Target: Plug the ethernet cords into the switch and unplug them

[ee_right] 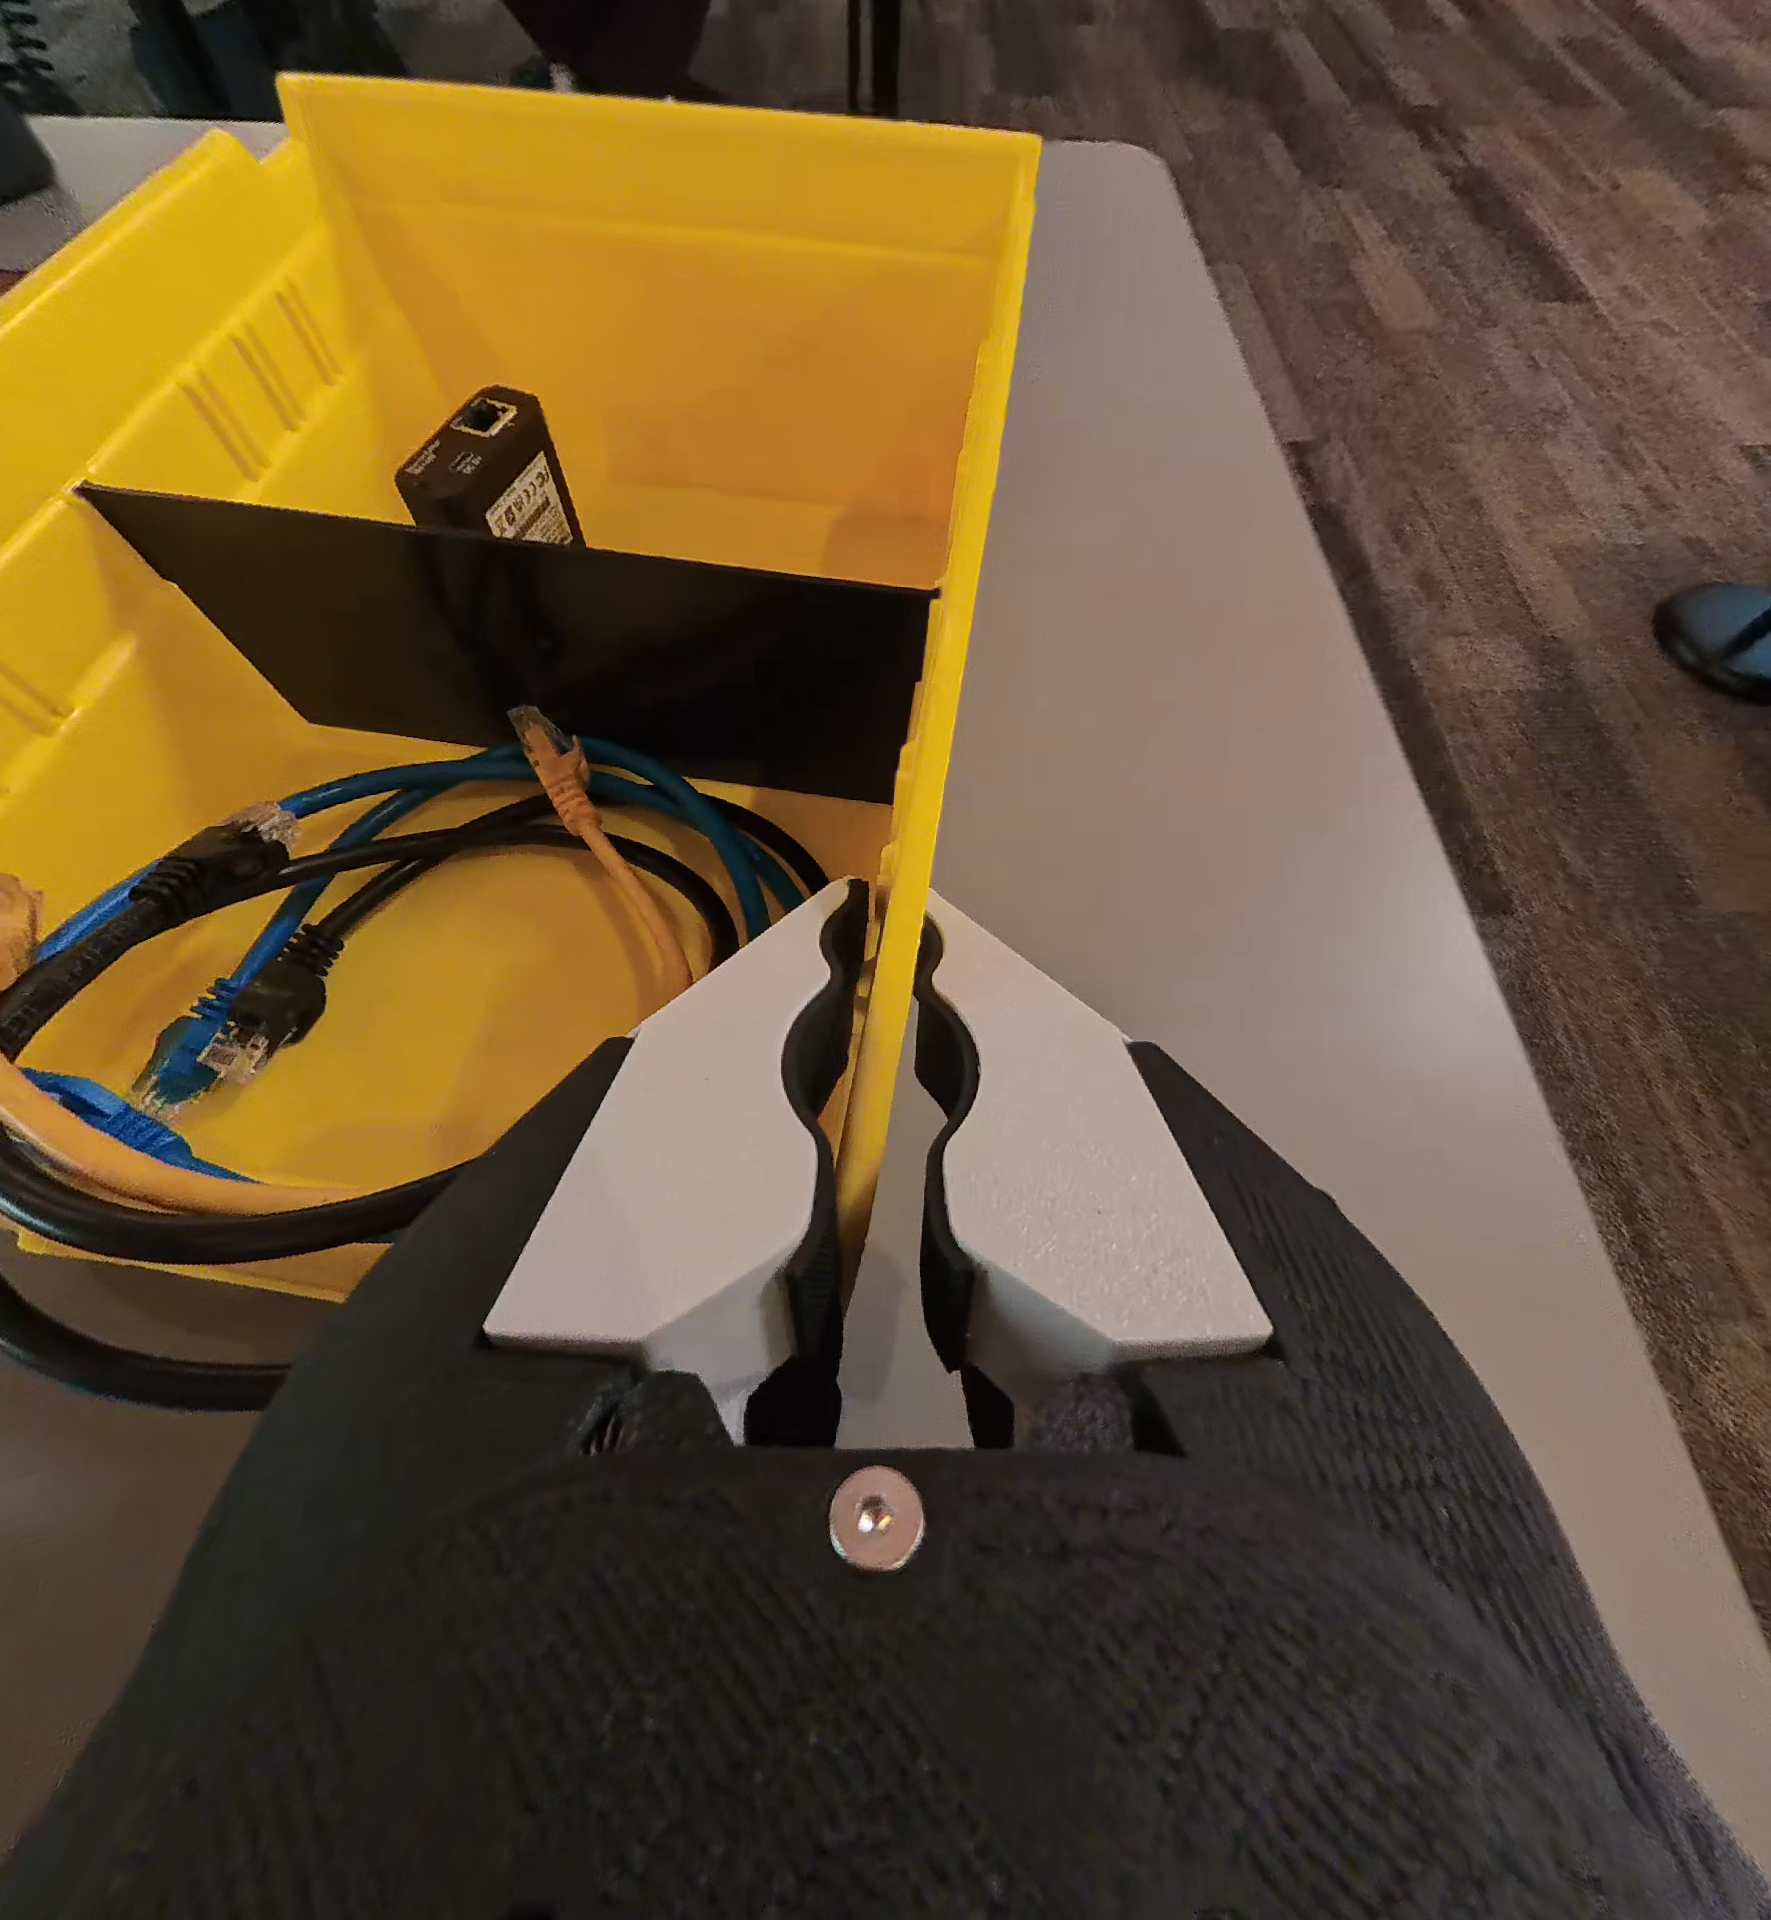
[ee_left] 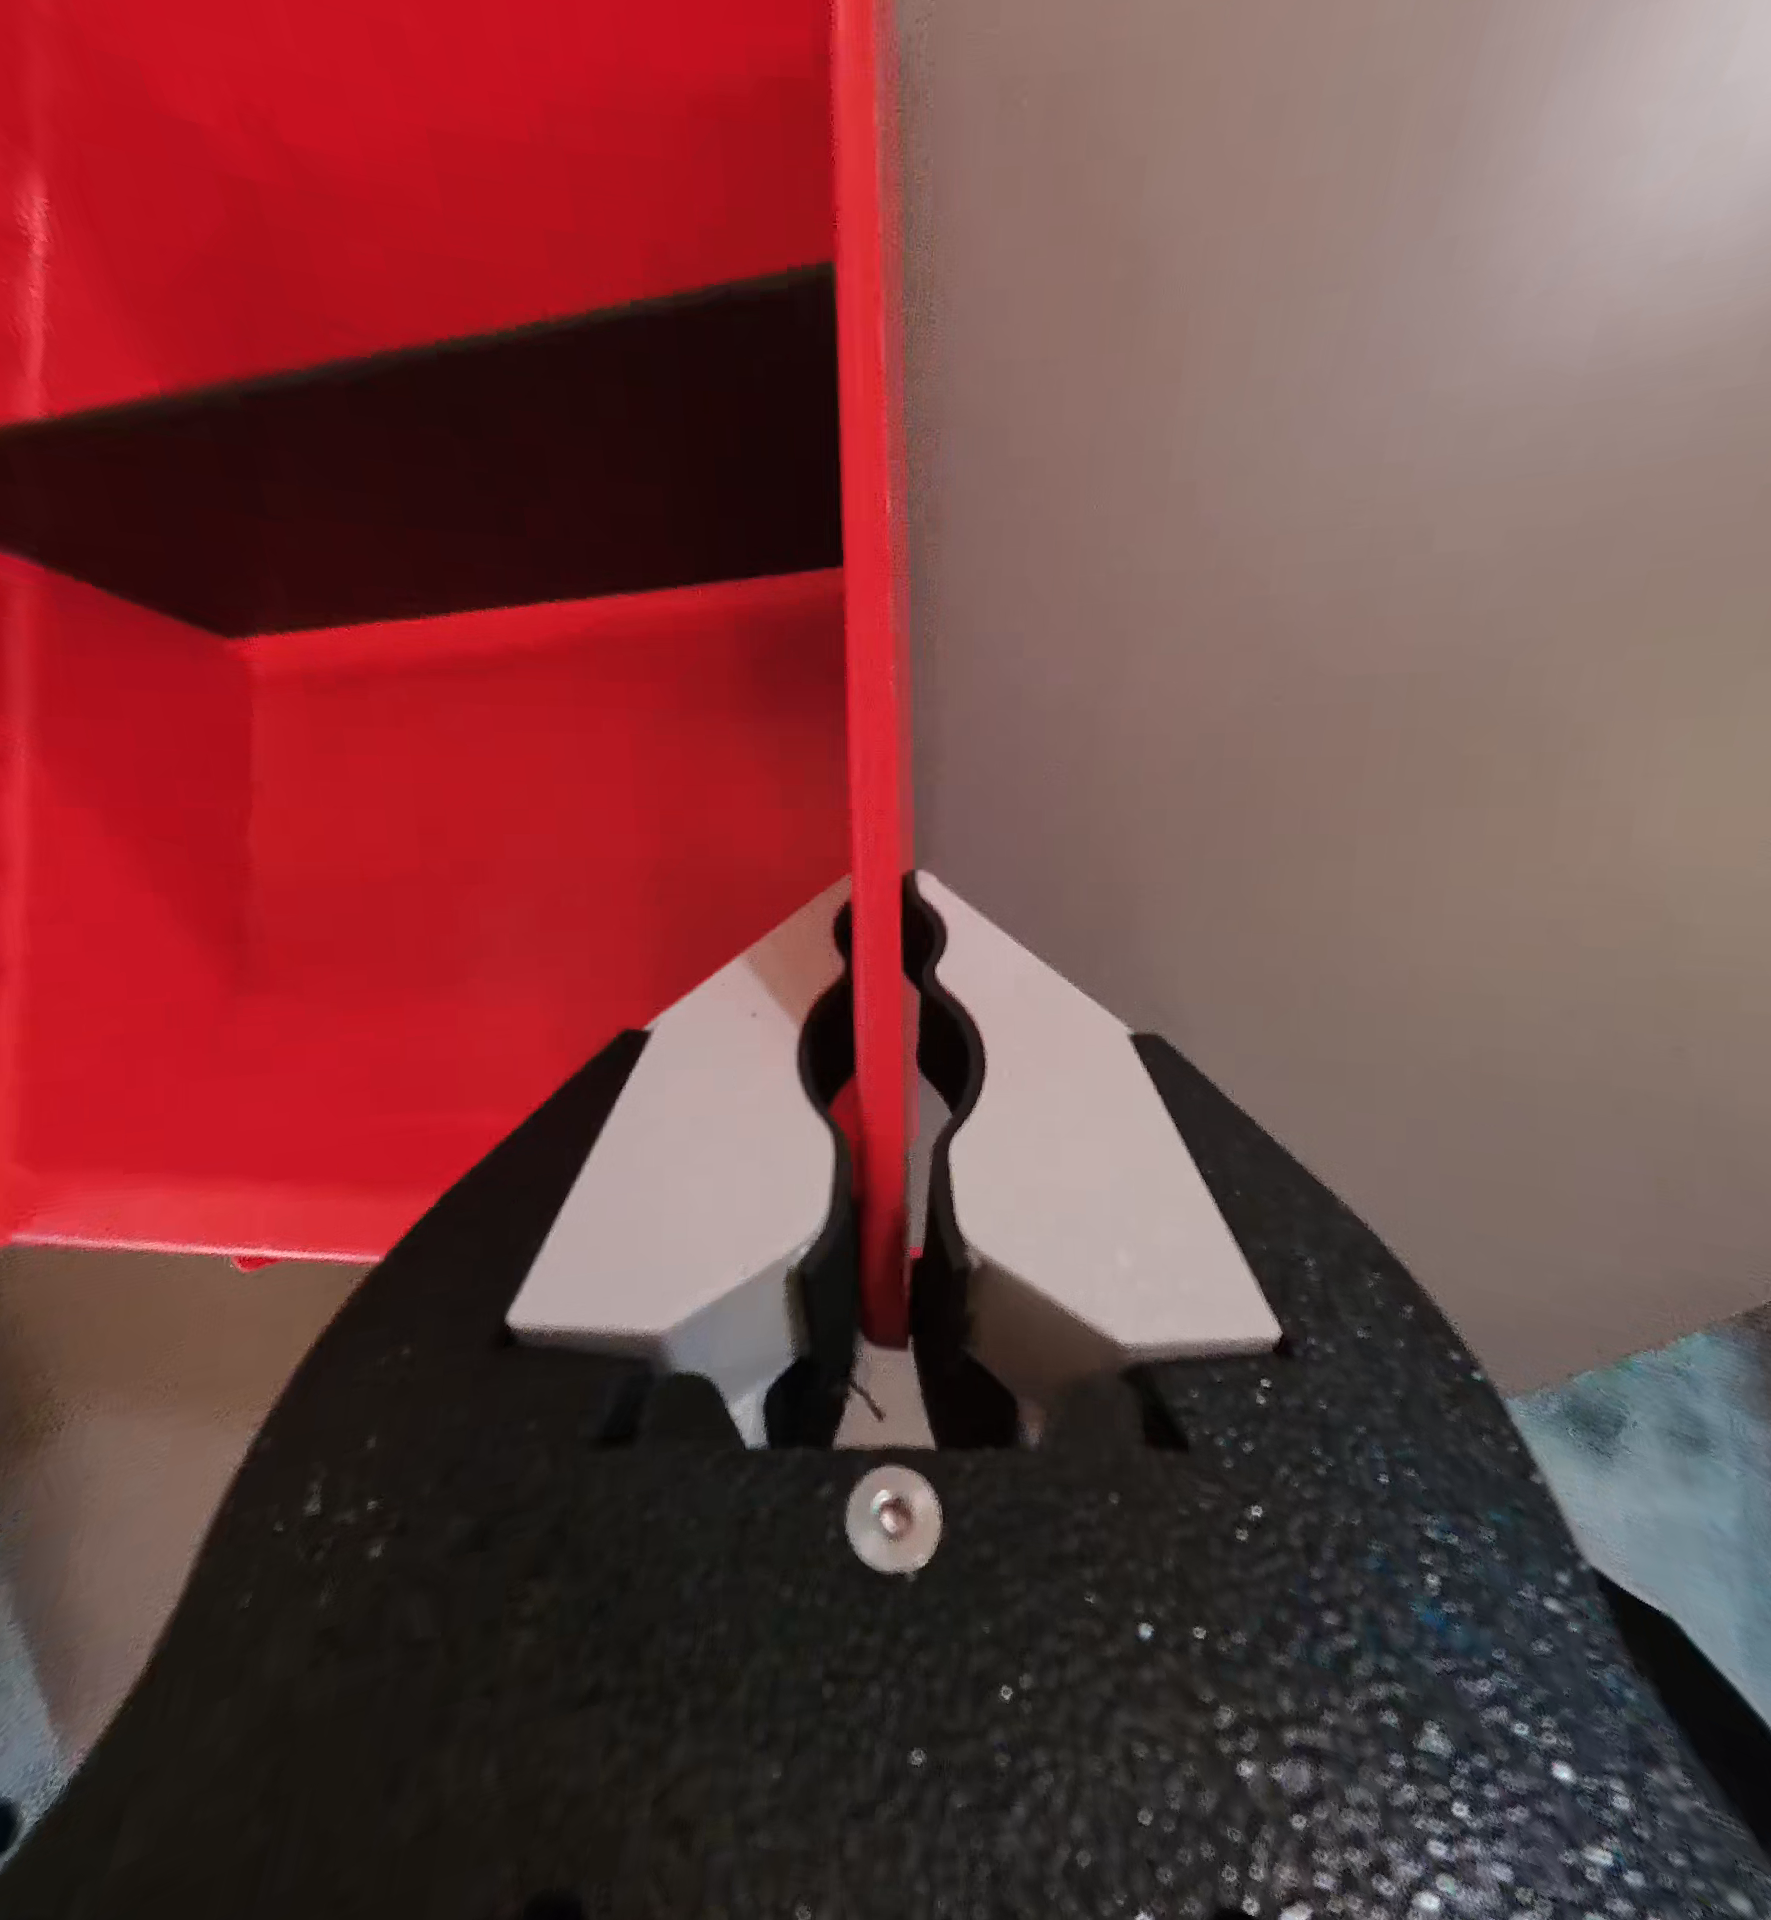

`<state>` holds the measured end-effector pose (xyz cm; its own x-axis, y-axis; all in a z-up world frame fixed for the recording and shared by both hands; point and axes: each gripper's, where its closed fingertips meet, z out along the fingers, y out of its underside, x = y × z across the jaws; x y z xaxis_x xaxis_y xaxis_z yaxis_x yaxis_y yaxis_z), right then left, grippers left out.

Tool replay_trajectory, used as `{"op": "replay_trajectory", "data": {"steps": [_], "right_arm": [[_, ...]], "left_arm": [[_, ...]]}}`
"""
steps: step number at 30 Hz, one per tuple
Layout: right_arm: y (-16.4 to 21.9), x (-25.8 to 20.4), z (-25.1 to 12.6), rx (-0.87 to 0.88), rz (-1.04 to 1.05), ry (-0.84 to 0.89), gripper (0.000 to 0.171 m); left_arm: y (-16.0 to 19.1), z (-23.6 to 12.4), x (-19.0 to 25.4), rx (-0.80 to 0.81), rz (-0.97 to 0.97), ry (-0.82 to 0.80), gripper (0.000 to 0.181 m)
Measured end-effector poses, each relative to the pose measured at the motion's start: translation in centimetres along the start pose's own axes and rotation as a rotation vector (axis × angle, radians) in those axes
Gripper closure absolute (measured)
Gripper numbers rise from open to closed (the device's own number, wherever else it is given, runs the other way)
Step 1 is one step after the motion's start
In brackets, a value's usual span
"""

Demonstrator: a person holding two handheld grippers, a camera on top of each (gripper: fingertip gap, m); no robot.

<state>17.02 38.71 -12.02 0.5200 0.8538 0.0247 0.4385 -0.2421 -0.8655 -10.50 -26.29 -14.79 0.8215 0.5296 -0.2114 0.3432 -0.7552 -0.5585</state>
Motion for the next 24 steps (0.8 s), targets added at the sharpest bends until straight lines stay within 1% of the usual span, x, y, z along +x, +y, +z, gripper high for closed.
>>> {"op": "replay_trajectory", "data": {"steps": [4,8,14,17,19,21,24], "right_arm": [[-0.1,-2.7,0.0,0.000,0.000,-0.046,0.167],[-0.4,-7.0,0.2,0.009,-0.019,-0.104,0.168],[-1.2,-15.8,0.8,0.037,-0.041,-0.216,0.168],[-2.2,-20.5,0.7,0.089,-0.063,-0.280,0.167],[-2.2,-24.1,0.6,0.094,-0.122,-0.347,0.162],[-2.5,-27.4,0.5,0.108,-0.121,-0.404,0.158],[-2.8,-32.9,-0.4,0.137,-0.140,-0.522,0.141]], "left_arm": [[0.4,-0.5,0.1,0.043,0.005,-0.086,0.180],[0.5,-2.0,-0.2,0.132,-0.046,-0.169,0.180],[-2.2,-6.8,-0.7,0.289,-0.030,-0.279,0.178],[-3.7,-9.4,-0.7,0.355,-0.022,-0.322,0.179],[-4.5,-11.0,-0.7,0.394,-0.020,-0.347,0.179],[-5.4,-12.5,-0.5,0.440,-0.030,-0.363,0.179],[-6.7,-14.2,0.2,0.501,-0.048,-0.367,0.179]]}}
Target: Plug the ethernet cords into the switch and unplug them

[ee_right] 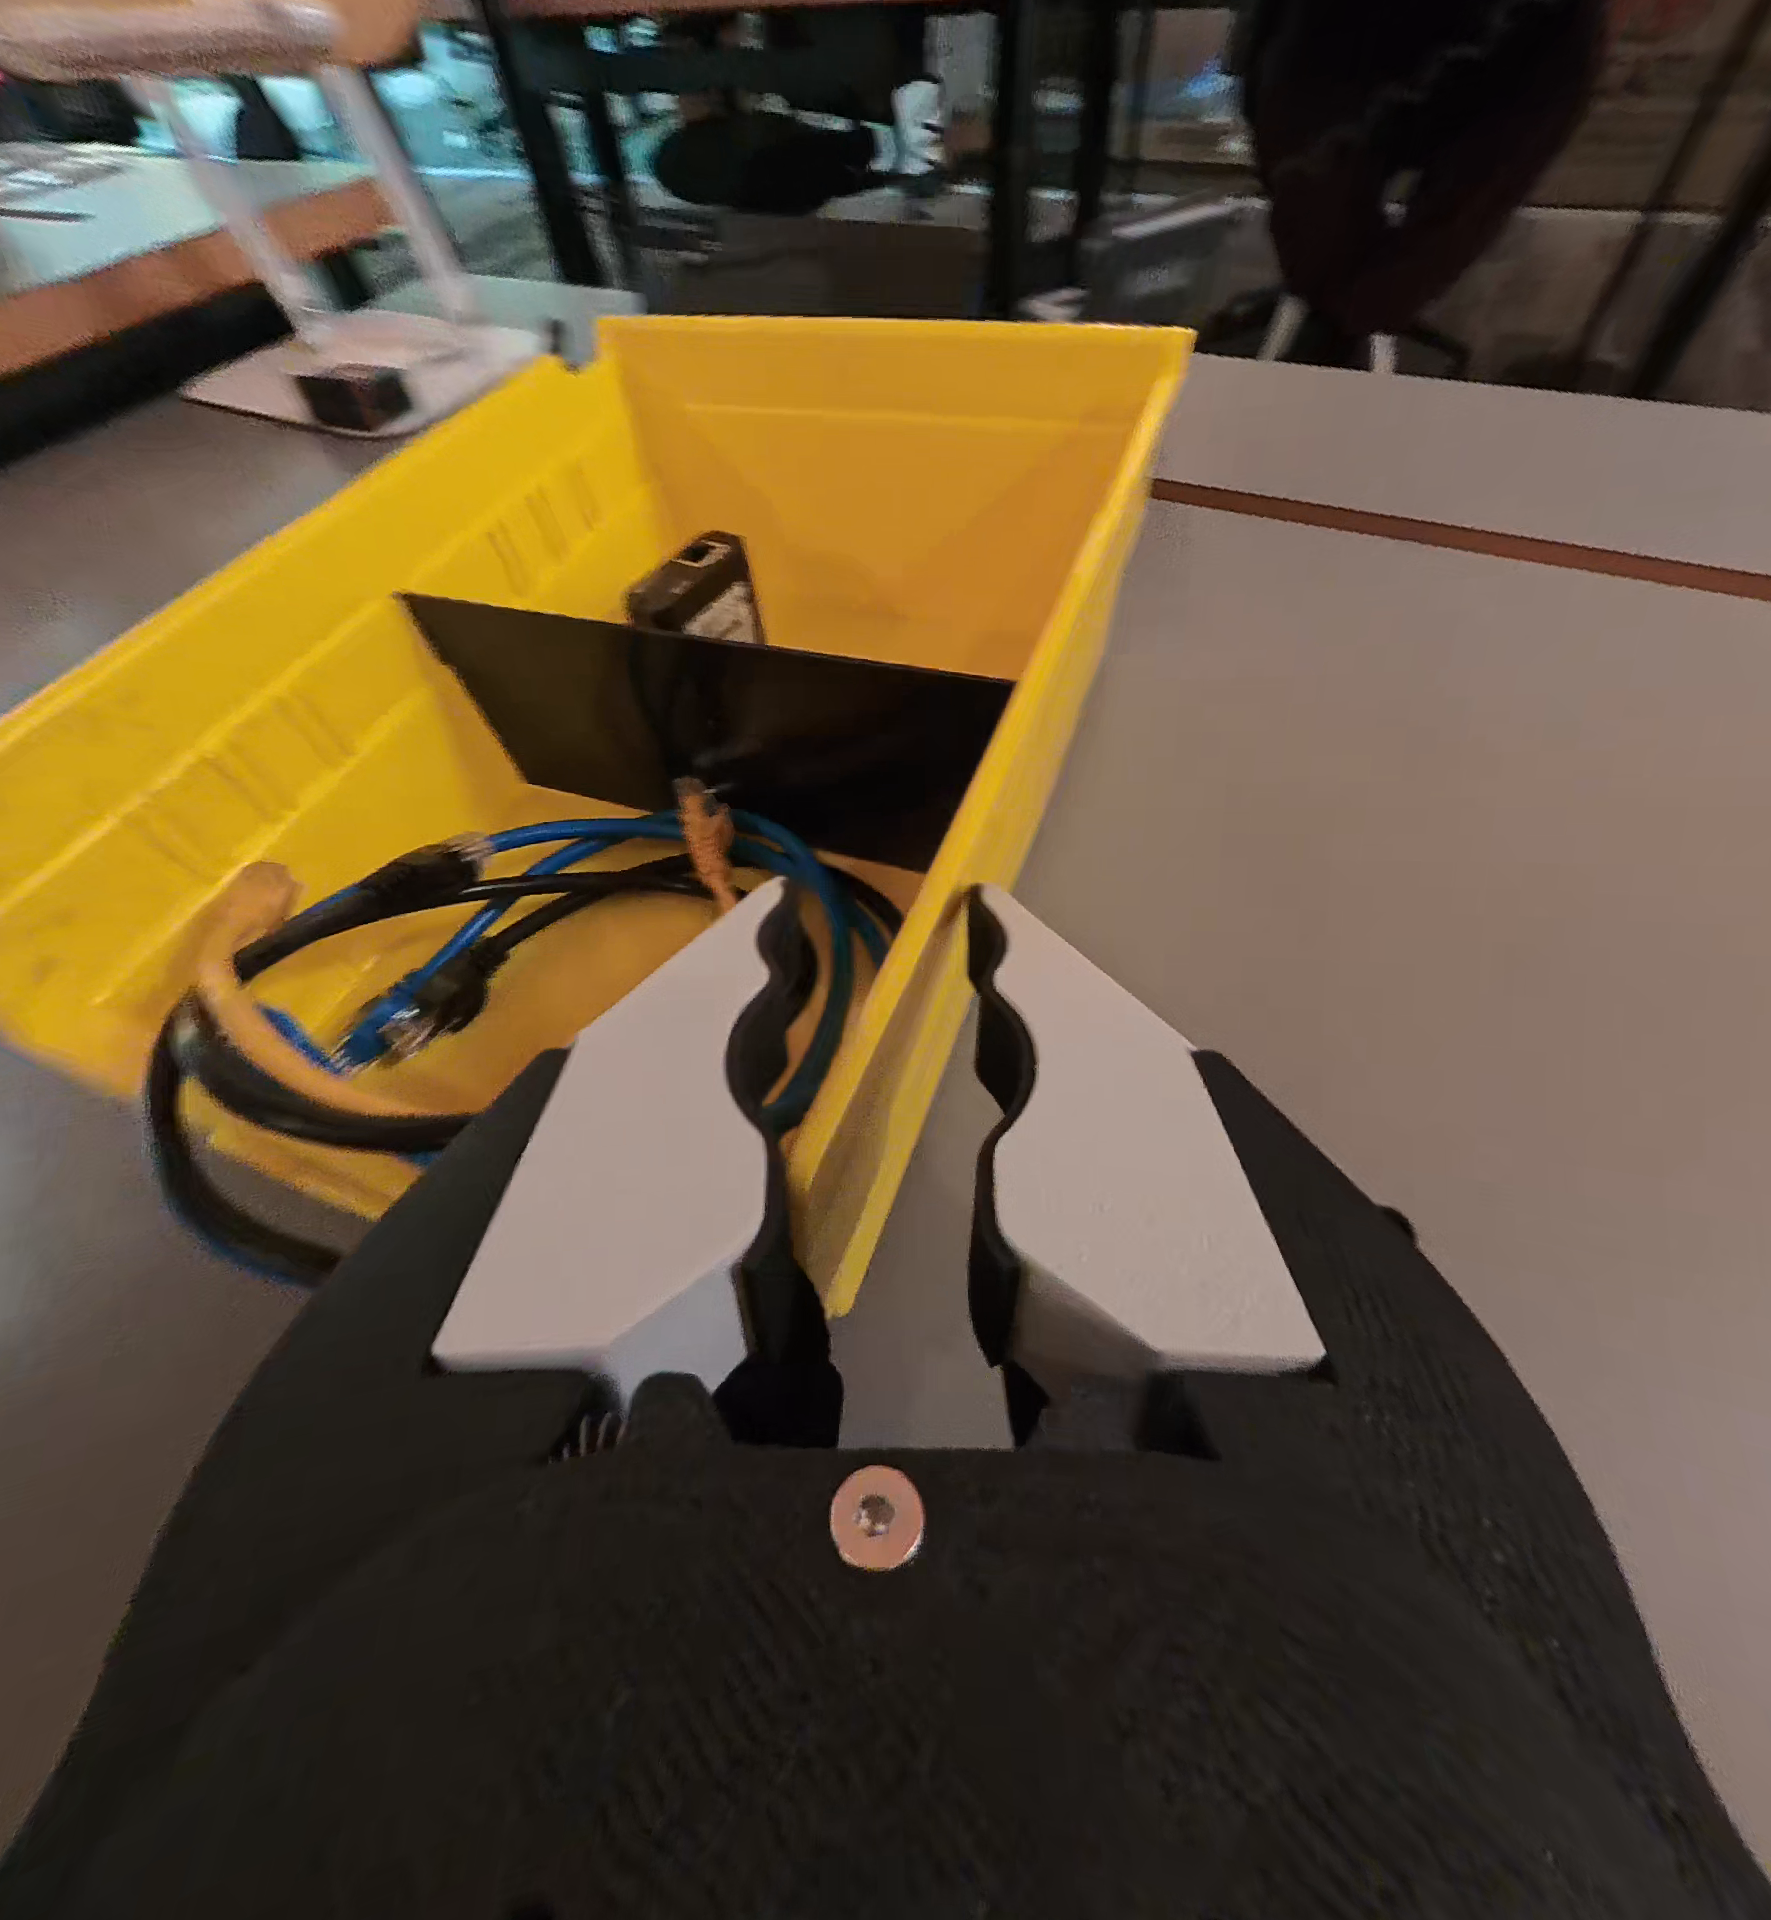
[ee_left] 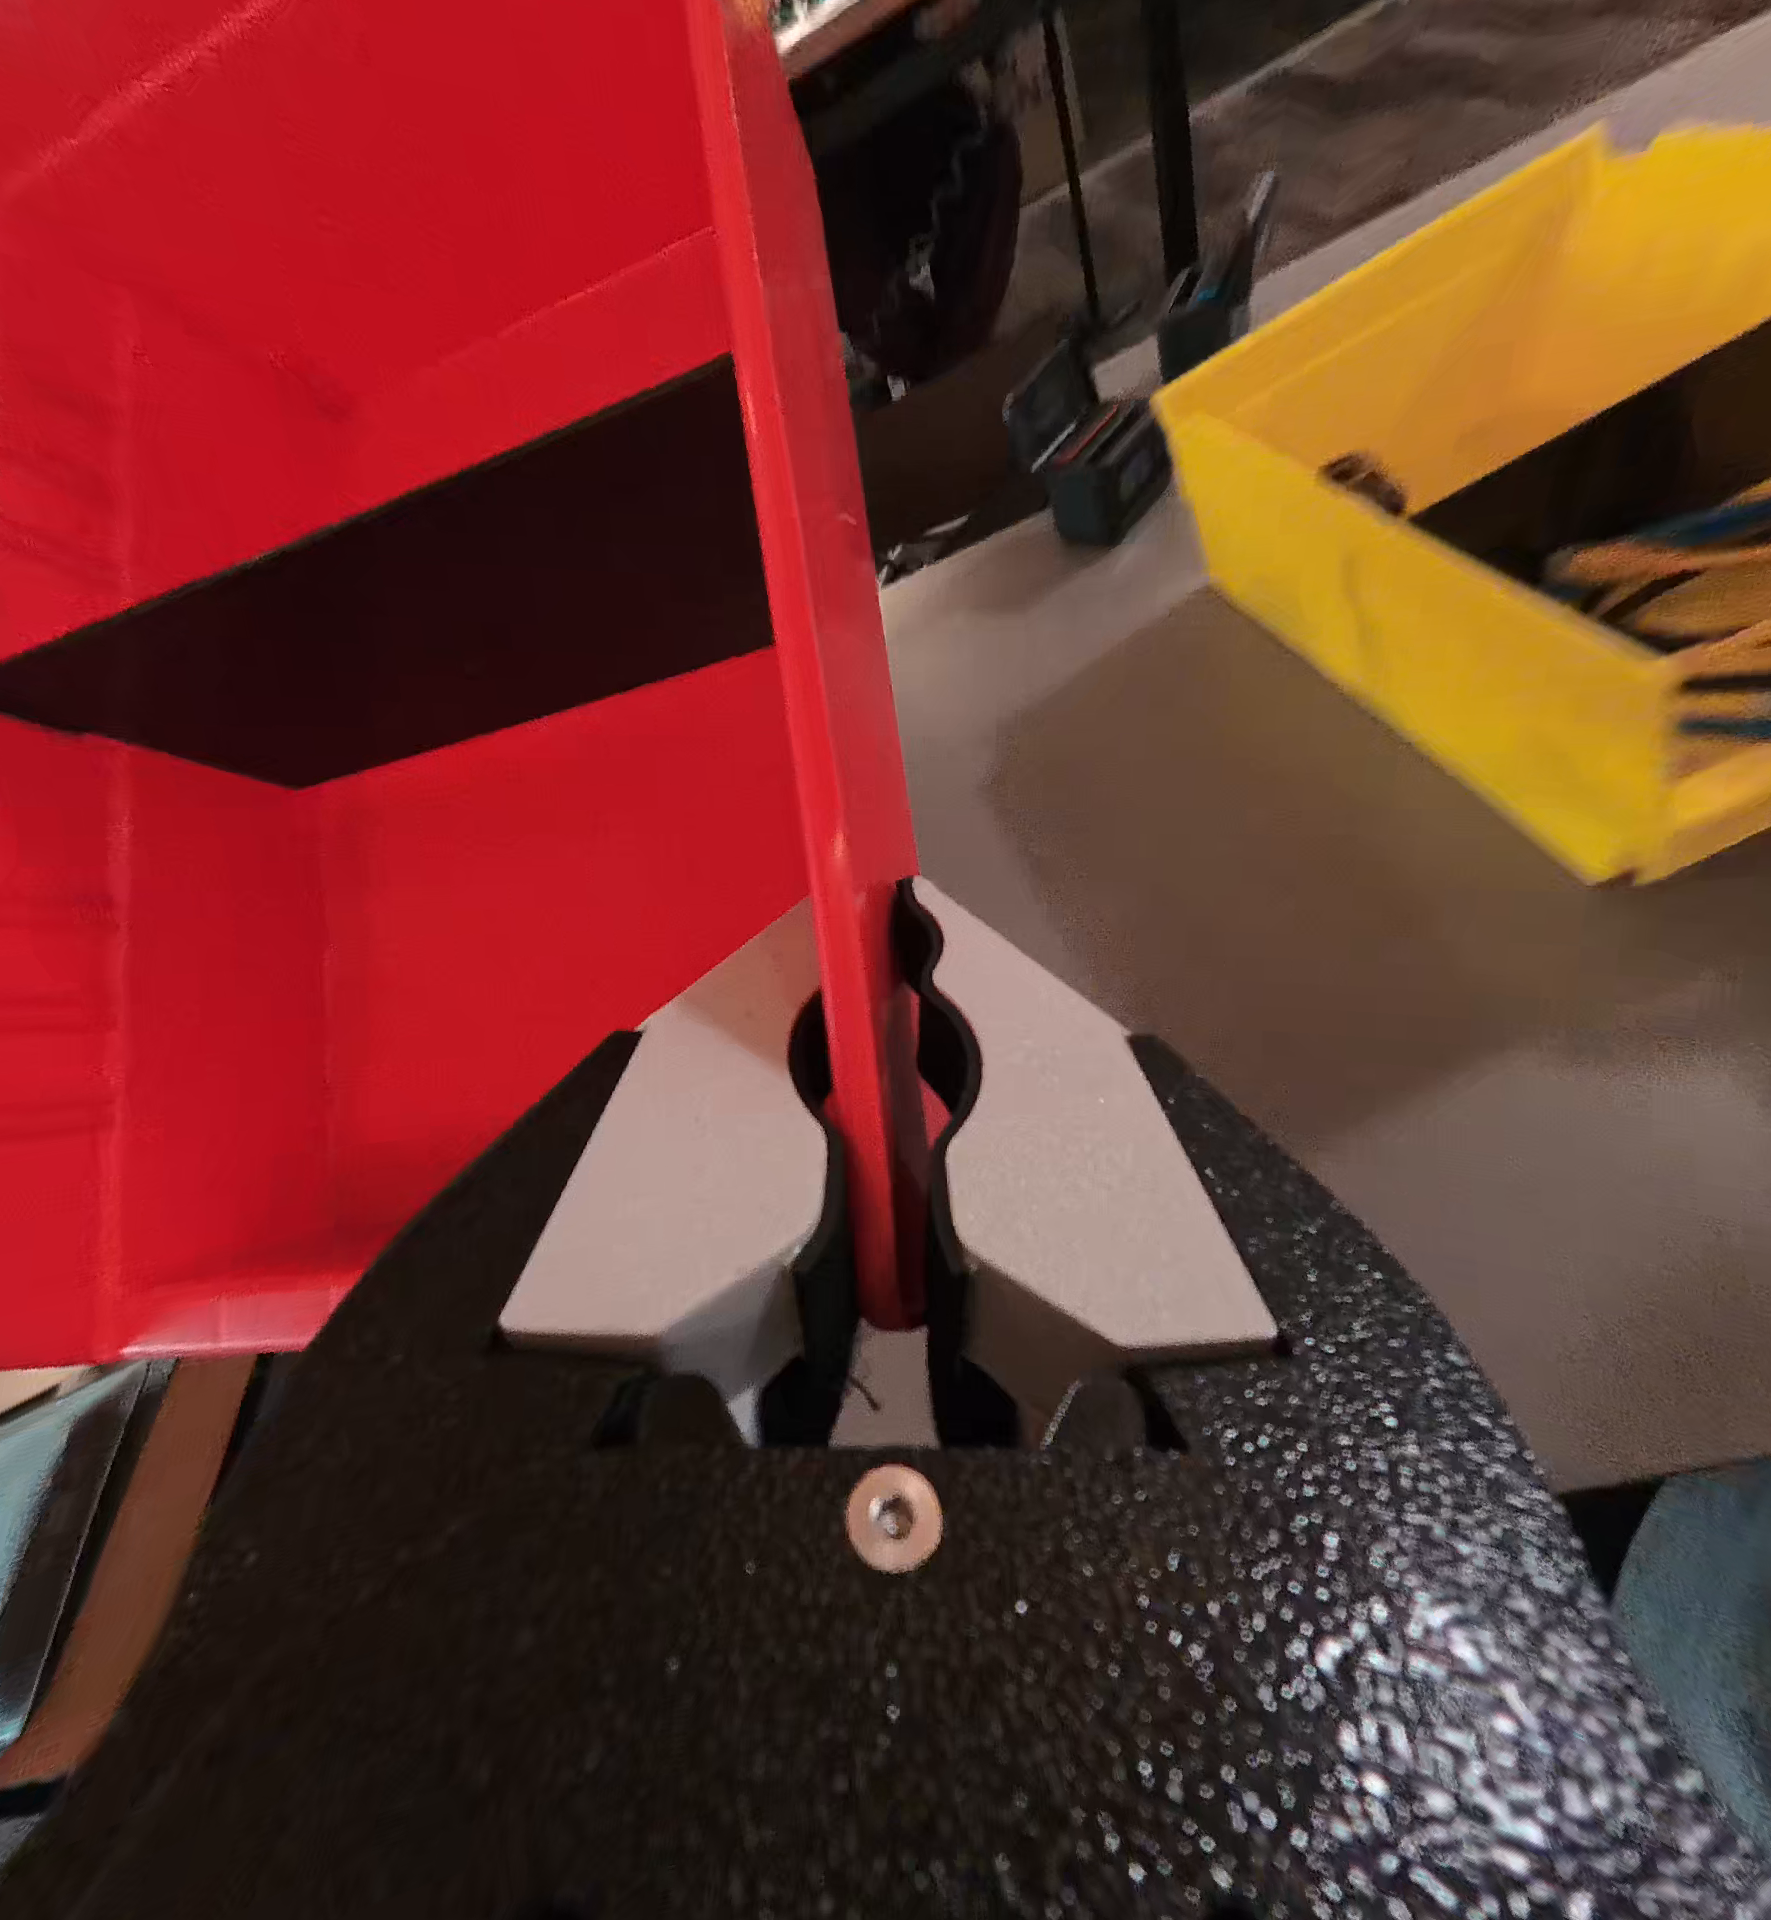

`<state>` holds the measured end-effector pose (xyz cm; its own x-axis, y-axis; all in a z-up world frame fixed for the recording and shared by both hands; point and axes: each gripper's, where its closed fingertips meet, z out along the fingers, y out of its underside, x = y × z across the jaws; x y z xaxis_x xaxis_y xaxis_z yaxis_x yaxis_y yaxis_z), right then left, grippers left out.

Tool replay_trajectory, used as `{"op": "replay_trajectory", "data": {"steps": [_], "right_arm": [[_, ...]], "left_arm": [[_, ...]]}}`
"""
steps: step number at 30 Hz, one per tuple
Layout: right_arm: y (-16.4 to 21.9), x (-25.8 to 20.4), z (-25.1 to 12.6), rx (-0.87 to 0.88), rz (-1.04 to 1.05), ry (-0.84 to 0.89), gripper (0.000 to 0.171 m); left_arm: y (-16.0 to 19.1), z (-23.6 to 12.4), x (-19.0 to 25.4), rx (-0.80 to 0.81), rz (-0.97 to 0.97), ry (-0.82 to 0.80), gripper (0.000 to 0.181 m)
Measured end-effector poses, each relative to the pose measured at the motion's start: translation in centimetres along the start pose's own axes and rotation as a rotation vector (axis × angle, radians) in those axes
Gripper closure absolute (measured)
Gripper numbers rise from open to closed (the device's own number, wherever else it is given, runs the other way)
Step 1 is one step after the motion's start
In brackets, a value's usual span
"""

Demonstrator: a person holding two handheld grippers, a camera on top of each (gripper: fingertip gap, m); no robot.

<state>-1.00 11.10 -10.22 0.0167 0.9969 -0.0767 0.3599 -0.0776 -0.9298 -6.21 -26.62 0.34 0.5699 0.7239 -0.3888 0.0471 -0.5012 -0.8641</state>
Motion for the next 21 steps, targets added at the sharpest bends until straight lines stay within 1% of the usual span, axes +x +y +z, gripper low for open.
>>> {"op": "replay_trajectory", "data": {"steps": [2,3,4,5,6,7,8,10,13,15,17,19,21], "right_arm": [[-0.3,-4.5,1.2,0.009,-0.010,-0.167,0.111],[-0.4,-6.7,1.4,0.009,0.005,-0.270,0.100],[-0.8,-8.6,1.1,0.024,0.032,-0.369,0.092],[-1.7,-9.7,0.3,0.074,0.059,-0.442,0.088],[-2.9,-9.9,-0.6,0.147,0.074,-0.473,0.088],[-4.2,-9.2,-1.8,0.229,0.071,-0.468,0.088],[-5.4,-7.8,-3.0,0.316,0.063,-0.427,0.088],[-7.8,-3.3,-6.0,0.494,0.044,-0.277,0.091],[-9.1,6.0,-11.6,0.688,-0.035,0.062,0.101],[-7.9,12.2,-15.4,0.745,-0.080,0.265,0.110],[-6.6,17.6,-19.7,0.798,-0.076,0.442,0.114],[-5.6,21.4,-23.7,0.848,-0.045,0.597,0.114],[-4.2,24.7,-27.9,0.893,0.002,0.809,0.107]], "left_arm": [[-1.3,-0.3,0.5,0.034,0.004,0.002,0.179],[-1.9,-0.3,0.9,0.050,0.015,0.007,0.179],[-2.6,-0.2,1.4,0.066,0.033,0.014,0.179],[-3.3,-0.1,2.0,0.084,0.050,0.027,0.178],[-4.1,0.1,2.8,0.105,0.066,0.046,0.178],[-4.9,0.4,3.8,0.128,0.079,0.073,0.178],[-5.8,0.6,5.0,0.152,0.091,0.108,0.178],[-7.8,1.0,7.9,0.193,0.112,0.204,0.178],[-10.9,1.1,13.6,0.235,0.151,0.421,0.178],[-12.9,1.1,17.9,0.255,0.202,0.585,0.178],[-14.8,1.2,22.7,0.266,0.249,0.739,0.178],[-16.3,1.6,27.5,0.257,0.308,0.876,0.178],[-17.6,2.1,32.1,0.233,0.340,1.000,0.178]]}}
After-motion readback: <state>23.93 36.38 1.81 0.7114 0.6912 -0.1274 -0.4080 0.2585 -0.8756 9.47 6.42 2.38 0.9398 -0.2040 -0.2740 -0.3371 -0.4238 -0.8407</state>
